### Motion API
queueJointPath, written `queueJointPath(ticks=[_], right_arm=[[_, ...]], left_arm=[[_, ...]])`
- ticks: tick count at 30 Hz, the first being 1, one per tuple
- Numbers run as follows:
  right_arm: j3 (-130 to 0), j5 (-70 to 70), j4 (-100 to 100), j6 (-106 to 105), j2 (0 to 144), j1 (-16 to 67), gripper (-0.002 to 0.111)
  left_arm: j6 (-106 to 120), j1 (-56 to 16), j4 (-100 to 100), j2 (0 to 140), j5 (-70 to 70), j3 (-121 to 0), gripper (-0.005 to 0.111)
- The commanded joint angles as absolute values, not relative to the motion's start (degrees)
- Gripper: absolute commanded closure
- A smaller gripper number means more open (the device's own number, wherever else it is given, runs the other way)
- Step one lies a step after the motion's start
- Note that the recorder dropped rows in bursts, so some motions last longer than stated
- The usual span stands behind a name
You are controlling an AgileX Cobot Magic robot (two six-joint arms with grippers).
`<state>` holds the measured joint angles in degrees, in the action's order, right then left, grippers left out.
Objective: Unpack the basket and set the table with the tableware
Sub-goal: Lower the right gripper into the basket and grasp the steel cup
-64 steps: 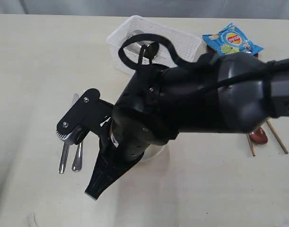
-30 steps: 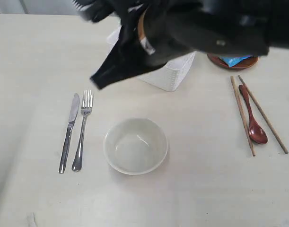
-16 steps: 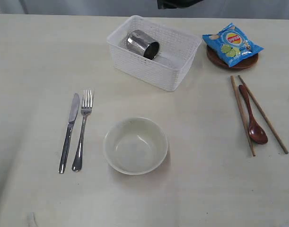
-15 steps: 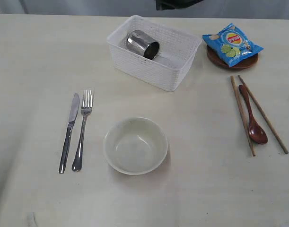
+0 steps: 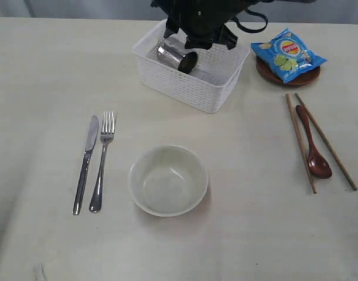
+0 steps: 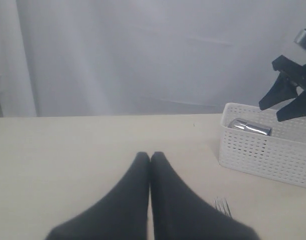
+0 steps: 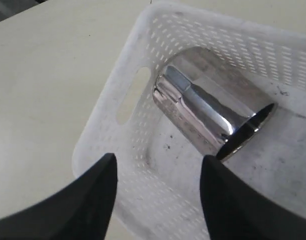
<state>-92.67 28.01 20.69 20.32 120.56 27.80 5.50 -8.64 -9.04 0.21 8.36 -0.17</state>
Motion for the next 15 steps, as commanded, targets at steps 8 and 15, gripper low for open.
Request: queueJointPath(ticks=[8,15], right_arm=[[-93.22,24.34,25.55,21.65,124.03,26.52,0.059],[-93.22,27.66,25.44,21.75,124.03,24.40,0.059]], left_arm=[[5.57,-8.74,-9.47,0.00,7.89,0.00,0.107],[5.57,-8.74,-9.47,0.00,7.96,0.00,0.107]])
